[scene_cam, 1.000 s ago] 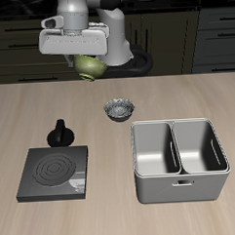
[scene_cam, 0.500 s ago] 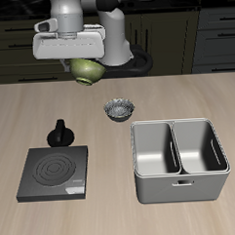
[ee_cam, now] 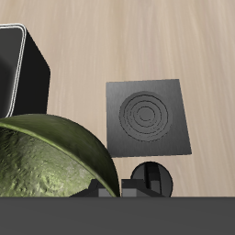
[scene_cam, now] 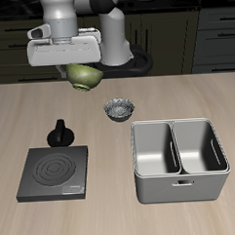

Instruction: Place the green bowl on the flat stove

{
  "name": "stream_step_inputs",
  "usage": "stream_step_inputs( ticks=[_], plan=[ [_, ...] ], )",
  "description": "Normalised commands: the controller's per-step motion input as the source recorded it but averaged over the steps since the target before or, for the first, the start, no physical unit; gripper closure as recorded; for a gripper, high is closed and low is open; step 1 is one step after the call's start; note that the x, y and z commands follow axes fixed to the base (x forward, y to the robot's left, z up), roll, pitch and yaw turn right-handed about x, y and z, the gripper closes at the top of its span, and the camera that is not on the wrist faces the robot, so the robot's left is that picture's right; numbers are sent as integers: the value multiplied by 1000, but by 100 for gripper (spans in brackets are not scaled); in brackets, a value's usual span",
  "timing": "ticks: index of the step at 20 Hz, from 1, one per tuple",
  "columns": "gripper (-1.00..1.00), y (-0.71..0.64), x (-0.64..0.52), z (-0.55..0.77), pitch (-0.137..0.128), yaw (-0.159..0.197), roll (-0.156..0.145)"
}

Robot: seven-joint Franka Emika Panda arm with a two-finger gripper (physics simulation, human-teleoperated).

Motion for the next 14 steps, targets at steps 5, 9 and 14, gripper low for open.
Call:
stream_step_inputs(
  ticks=[5,9,14],
  plan=[
    [100,-35,183,-38,6,-29,11],
    [100,-289,342,-119,18,-38,-23],
    [100,-174,203,-100,3,-10,-20]
  ],
)
